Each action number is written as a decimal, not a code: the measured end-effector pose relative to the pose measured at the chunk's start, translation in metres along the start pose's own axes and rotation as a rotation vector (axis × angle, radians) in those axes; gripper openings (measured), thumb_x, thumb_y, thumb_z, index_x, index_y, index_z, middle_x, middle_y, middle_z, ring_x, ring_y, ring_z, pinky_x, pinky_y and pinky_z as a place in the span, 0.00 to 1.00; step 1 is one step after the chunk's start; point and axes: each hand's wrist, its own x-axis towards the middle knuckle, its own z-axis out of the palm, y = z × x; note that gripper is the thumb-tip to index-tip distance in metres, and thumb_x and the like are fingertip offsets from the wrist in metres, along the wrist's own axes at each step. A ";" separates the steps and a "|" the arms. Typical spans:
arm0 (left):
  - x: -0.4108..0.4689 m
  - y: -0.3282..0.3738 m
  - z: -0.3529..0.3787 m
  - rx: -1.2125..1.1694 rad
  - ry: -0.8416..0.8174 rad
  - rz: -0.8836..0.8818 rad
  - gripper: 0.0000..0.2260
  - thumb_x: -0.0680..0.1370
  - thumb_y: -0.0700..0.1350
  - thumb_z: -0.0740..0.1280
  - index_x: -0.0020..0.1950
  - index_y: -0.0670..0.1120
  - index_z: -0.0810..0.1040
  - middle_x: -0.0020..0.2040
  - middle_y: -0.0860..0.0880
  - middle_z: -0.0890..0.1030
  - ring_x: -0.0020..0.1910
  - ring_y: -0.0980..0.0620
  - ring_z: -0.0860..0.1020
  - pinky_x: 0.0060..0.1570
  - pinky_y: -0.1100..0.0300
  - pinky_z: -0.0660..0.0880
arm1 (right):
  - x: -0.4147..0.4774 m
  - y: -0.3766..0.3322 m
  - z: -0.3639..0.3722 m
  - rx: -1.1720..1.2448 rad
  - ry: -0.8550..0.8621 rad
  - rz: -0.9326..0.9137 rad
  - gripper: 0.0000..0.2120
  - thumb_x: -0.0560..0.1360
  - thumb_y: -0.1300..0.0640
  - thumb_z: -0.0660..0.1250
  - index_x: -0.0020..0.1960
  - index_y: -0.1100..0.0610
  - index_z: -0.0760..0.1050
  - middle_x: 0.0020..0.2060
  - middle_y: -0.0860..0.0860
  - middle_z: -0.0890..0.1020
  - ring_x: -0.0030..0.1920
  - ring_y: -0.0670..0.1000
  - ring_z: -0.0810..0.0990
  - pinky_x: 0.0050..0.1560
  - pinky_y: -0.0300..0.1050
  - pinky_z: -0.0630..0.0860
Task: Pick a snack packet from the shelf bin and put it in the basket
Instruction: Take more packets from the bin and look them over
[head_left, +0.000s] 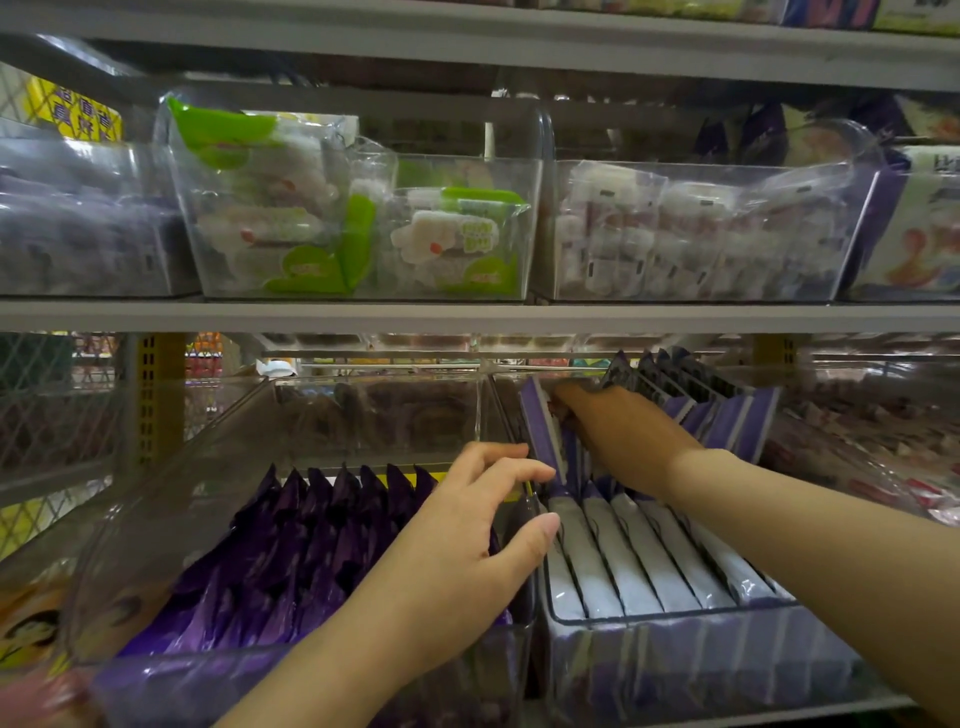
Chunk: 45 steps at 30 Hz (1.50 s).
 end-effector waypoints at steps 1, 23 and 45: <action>0.004 0.001 -0.001 0.065 -0.005 0.013 0.17 0.76 0.65 0.55 0.65 0.68 0.66 0.65 0.74 0.59 0.66 0.72 0.61 0.61 0.70 0.61 | 0.002 0.000 0.000 -0.004 0.002 -0.010 0.24 0.76 0.69 0.60 0.68 0.51 0.64 0.53 0.55 0.81 0.47 0.59 0.82 0.37 0.45 0.72; 0.102 0.017 -0.006 0.585 -0.418 -0.325 0.20 0.78 0.53 0.58 0.70 0.57 0.70 0.74 0.50 0.66 0.71 0.44 0.65 0.71 0.45 0.62 | -0.054 -0.003 -0.035 0.457 0.629 0.266 0.04 0.80 0.61 0.60 0.49 0.57 0.73 0.37 0.46 0.78 0.37 0.49 0.79 0.39 0.45 0.75; -0.092 0.119 0.069 -0.948 0.019 -0.431 0.12 0.77 0.47 0.69 0.61 0.52 0.77 0.57 0.51 0.84 0.56 0.49 0.81 0.56 0.51 0.78 | -0.256 -0.121 -0.080 1.252 0.530 0.463 0.09 0.77 0.51 0.60 0.43 0.42 0.76 0.43 0.46 0.83 0.45 0.47 0.83 0.45 0.42 0.81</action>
